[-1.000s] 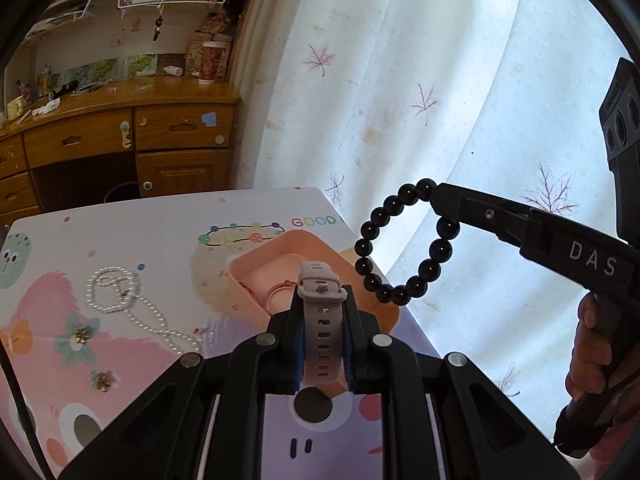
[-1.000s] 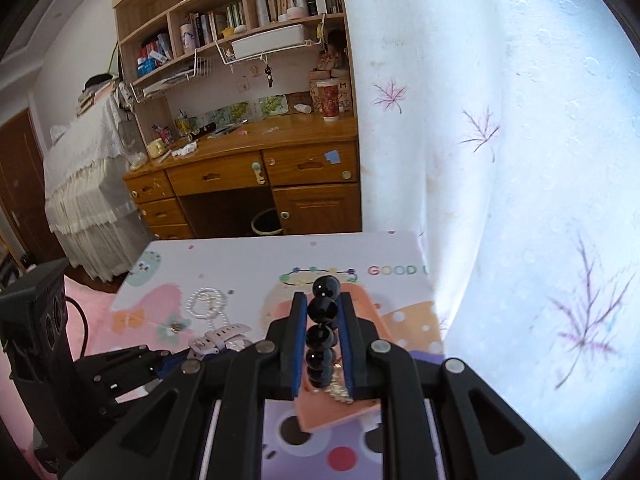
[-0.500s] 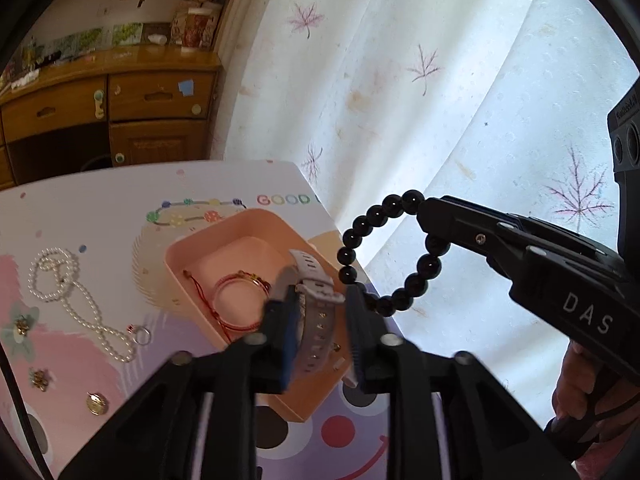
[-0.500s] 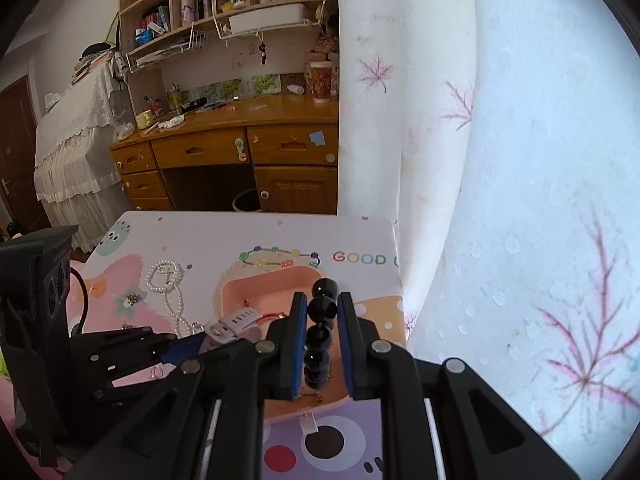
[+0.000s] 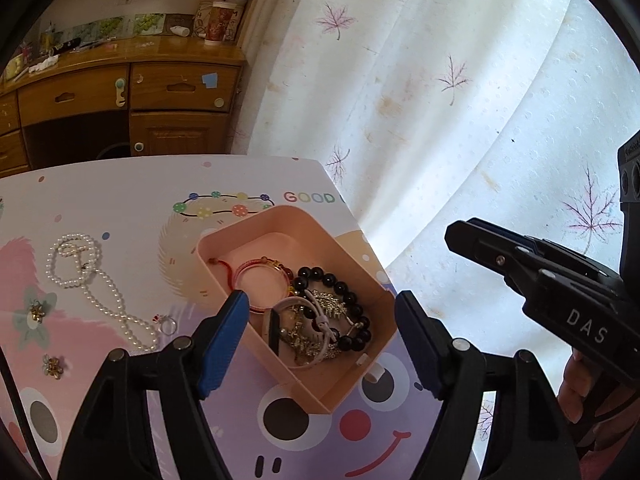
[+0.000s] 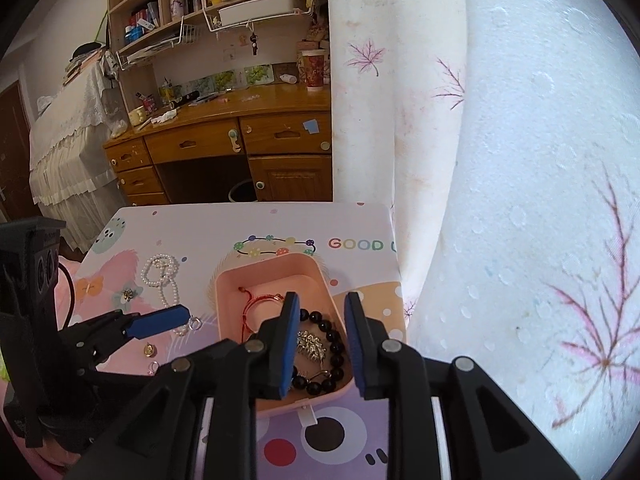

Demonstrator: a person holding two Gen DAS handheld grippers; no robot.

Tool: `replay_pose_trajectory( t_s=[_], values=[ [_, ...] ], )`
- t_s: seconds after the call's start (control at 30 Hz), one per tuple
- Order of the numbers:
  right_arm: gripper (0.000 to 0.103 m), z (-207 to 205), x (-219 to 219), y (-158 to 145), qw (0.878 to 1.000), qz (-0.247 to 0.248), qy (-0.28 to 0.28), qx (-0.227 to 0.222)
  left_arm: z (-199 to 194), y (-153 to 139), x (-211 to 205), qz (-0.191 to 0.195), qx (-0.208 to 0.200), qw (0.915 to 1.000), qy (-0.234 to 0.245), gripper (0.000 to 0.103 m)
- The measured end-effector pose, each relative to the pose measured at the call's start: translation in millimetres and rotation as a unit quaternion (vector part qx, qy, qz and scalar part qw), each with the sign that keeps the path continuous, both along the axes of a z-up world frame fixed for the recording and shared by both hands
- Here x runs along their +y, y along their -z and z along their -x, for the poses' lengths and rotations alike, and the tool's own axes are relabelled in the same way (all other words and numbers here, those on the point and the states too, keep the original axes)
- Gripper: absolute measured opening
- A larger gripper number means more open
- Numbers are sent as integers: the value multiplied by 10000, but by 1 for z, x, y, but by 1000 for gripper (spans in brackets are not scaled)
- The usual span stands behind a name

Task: Organize jewelry
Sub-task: 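Move the left tool to the flower brooch while the right tool approaches the gold pendant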

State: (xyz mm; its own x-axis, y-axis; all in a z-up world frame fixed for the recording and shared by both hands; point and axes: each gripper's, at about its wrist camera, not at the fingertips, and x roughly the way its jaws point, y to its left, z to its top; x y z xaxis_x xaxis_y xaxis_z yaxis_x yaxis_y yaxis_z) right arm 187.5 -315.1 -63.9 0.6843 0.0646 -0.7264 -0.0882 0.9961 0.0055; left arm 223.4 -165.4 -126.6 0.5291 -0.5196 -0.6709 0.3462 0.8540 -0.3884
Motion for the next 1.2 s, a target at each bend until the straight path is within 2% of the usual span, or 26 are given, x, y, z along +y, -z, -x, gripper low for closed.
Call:
replay_pose_trajectory(
  t_s=[0.07, 0.2, 0.47, 0.7, 1.0, 1.2],
  values=[
    [25, 0, 4, 0, 10000, -4, -20, 24, 1, -1, 6, -35, -24, 10000, -33, 74],
    [35, 1, 14, 2, 10000, -4, -47, 33, 4, -2, 19, -89, -42, 9999, -99, 74],
    [39, 7, 46, 3, 9999, -6, -135, 77, 15, -6, 57, -363, -118, 9990, -239, 74],
    [49, 14, 81, 3, 9997, 6, -250, 83, 20, -18, 105, -420, -180, 9983, -352, 74],
    [52, 17, 125, 12, 9988, -293, -319, 210, 30, -23, 173, -843, -190, 9956, -361, 74],
    [52, 19, 153, 25, 9977, -457, -415, 296, 25, -21, 201, -1191, -129, 9926, -182, 74]
  ],
)
